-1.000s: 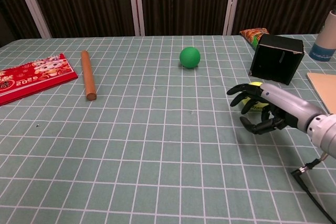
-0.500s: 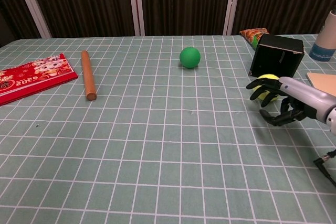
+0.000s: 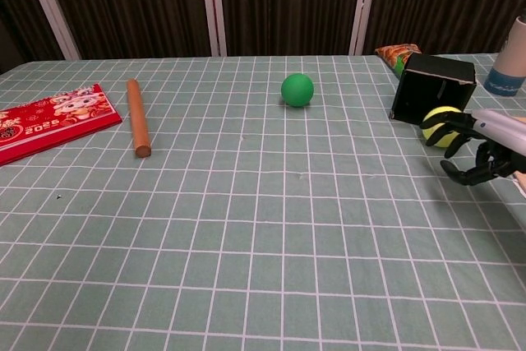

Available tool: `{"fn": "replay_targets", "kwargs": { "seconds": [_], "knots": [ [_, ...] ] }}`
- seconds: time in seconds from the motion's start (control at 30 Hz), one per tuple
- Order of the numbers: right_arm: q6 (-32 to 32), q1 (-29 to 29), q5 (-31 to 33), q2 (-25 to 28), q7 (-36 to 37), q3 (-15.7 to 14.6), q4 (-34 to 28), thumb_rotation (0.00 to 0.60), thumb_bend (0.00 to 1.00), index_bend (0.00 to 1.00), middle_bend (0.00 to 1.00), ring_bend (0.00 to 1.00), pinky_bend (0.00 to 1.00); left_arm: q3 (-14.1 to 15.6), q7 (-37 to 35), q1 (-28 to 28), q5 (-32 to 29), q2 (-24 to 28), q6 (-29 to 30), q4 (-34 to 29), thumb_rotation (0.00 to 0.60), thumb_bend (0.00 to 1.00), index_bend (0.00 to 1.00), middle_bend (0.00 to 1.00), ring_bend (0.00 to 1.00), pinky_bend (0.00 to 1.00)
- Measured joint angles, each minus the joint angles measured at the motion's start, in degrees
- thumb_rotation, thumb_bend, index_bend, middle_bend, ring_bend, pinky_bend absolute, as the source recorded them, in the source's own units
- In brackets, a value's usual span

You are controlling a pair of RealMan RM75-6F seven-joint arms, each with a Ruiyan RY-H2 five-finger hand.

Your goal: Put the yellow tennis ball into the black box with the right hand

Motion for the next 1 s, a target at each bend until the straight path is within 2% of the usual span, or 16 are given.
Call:
{"fn": "replay_targets", "kwargs": {
  "seconds": [0.2, 0.37, 0.57, 1.0],
  "knots": [
    [-0.8, 0.5, 0.2, 0.9, 1.2, 0.3, 0.8, 0.600, 0.55, 0.17, 0.26, 0.33, 0.60, 0.3, 0.3, -0.1, 0.1, -0.1, -0.3, -0.3, 0.600, 0.16, 0.00, 0.00, 0.00, 0.00],
    [-2.4, 1.6, -0.1, 1.4, 3.7, 0.8, 1.6, 0.600, 0.55, 0.17, 0.26, 0.33, 0.56, 0.2, 1.3, -0.1, -0.2, -0.3, -0.2, -0.5, 0.600, 0.16, 0.00, 0.00, 0.00, 0.00],
    [-4.2, 3.3, -0.6, 1.1, 5.6, 1.0, 5.0, 0.600, 0.55, 0.16, 0.26, 0.32, 0.48, -0.1, 2.5, -0.2, -1.2, -0.8, -0.3, -0.8, 0.600, 0.16, 0.00, 0.00, 0.00, 0.00],
    [-7.5, 6.4, -3.0, 0.5, 8.9, 0.0, 11.2, 0.600, 0.55, 0.17, 0.26, 0.32, 0.42, -0.5, 4.2, -0.6, -2.6, -1.5, -1.1, -0.7, 0.600, 0.16, 0.00, 0.00, 0.00, 0.00]
  ]
}}
